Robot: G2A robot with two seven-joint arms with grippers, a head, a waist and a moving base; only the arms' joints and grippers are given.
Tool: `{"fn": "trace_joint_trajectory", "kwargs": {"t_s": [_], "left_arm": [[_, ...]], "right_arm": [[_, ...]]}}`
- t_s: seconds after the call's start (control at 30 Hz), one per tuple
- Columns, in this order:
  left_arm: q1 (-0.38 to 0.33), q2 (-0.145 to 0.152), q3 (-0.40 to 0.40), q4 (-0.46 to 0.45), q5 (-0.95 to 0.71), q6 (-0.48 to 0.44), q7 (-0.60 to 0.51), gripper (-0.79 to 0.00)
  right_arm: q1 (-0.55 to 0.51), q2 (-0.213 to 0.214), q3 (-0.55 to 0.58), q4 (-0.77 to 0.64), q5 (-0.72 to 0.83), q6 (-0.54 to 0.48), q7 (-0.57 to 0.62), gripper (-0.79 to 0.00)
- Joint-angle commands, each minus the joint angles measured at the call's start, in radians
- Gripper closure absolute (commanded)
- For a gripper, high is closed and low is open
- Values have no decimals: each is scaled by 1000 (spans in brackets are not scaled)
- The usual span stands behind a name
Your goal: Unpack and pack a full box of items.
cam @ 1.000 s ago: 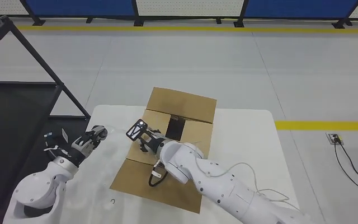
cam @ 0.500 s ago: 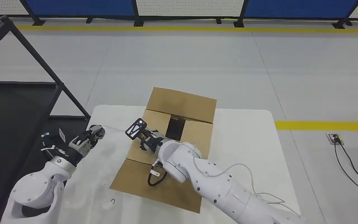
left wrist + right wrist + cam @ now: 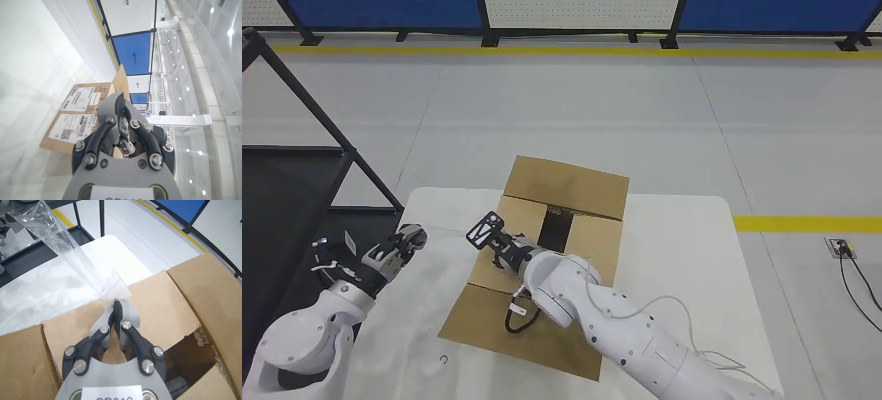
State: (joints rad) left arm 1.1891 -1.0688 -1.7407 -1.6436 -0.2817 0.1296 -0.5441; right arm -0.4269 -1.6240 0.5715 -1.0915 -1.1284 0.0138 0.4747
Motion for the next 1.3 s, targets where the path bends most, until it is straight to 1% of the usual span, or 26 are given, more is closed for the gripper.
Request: {"fn": "trace_joint_trajectory", "kwargs": {"t_s": [0.0,0.77,0.97,1.2,1.23,1.27], "left_arm": [[2,1,-3,1,-1,-2,0,0],[20,11,-43,8,-22,-15,21,0],[31,13,-57,-1,-26,-24,36,0],[49,16,-82,-15,-41,-35,28,0],[52,17,-86,-17,-45,-37,26,0],[55,17,-88,-18,-47,-38,24,0]], "right_arm": [[-6,-1,8,-3,-6,-2,3,0],[-73,-12,92,-41,-90,-30,20,0],[-91,-15,112,-56,-115,-25,9,0],[-114,-17,136,-79,-148,-18,5,0],[-117,-17,138,-81,-152,-22,9,-95],[-117,-18,140,-83,-155,-27,13,-400]]}}
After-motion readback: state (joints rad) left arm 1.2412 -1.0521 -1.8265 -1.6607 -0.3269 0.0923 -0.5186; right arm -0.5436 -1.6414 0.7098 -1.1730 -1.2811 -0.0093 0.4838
